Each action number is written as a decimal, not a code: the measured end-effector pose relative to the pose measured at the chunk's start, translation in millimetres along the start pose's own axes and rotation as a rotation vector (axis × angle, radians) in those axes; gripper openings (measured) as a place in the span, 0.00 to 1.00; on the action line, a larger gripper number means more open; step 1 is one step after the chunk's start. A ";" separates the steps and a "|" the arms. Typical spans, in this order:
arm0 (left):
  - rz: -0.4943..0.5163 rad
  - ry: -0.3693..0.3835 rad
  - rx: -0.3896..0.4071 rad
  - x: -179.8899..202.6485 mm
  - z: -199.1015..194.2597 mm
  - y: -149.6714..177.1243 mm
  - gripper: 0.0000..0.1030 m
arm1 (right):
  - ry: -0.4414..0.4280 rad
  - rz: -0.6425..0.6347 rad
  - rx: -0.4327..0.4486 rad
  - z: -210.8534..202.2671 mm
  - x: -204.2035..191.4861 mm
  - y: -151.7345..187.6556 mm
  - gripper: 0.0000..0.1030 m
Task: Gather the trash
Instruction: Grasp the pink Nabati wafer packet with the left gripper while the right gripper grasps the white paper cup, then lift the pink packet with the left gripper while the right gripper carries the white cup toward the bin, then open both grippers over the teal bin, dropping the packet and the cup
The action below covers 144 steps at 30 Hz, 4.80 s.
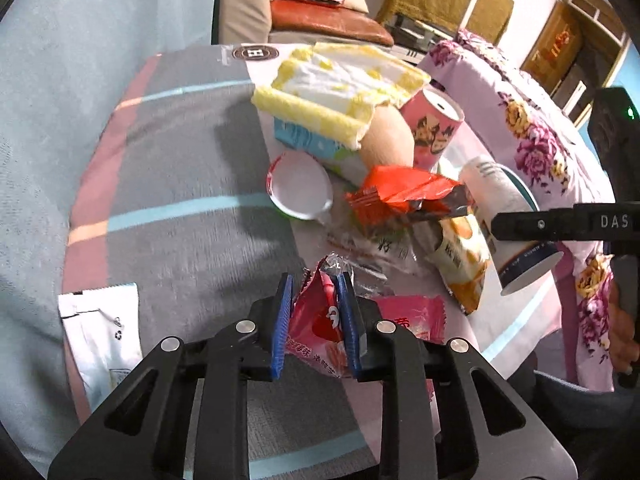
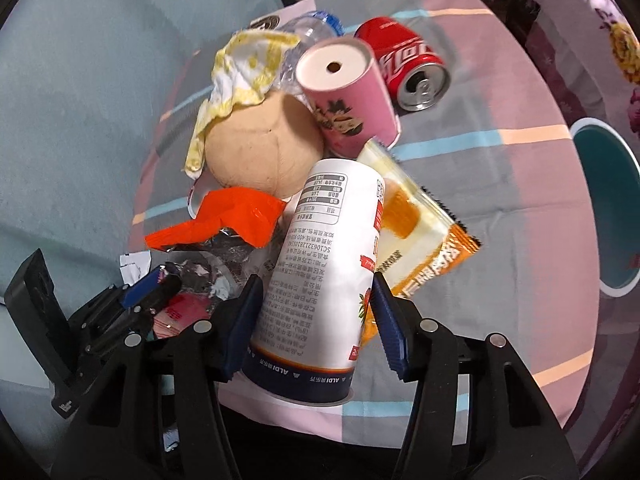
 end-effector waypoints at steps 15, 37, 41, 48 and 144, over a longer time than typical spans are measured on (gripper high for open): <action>-0.008 -0.042 0.073 -9.6 -25.8 -25.7 0.09 | -0.022 0.034 0.084 -30.0 27.7 3.1 0.51; -0.025 -0.010 -0.254 -19.7 -1.9 83.0 0.91 | -0.052 -0.008 0.083 -39.1 8.4 20.8 0.51; 0.004 -0.052 -0.226 -14.1 5.4 79.6 0.60 | -0.053 -0.012 0.084 -37.7 5.2 21.7 0.51; -0.023 -0.042 -0.161 -10.9 0.2 57.9 0.16 | -0.052 0.000 0.094 -39.9 10.3 20.4 0.51; 0.322 0.250 -0.136 258.9 126.6 -128.6 0.90 | 0.224 0.487 0.185 -67.4 294.5 -24.5 0.73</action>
Point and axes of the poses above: each gripper's, at about its wrist camera, not at the fingertips, and z roughly the way its jaws point, x to its right, y to its underside, the point moved 6 cm from there along z, roughly the way its jaws point, and after that the axes turned 3 degrees about y, right-handed, at the moved point
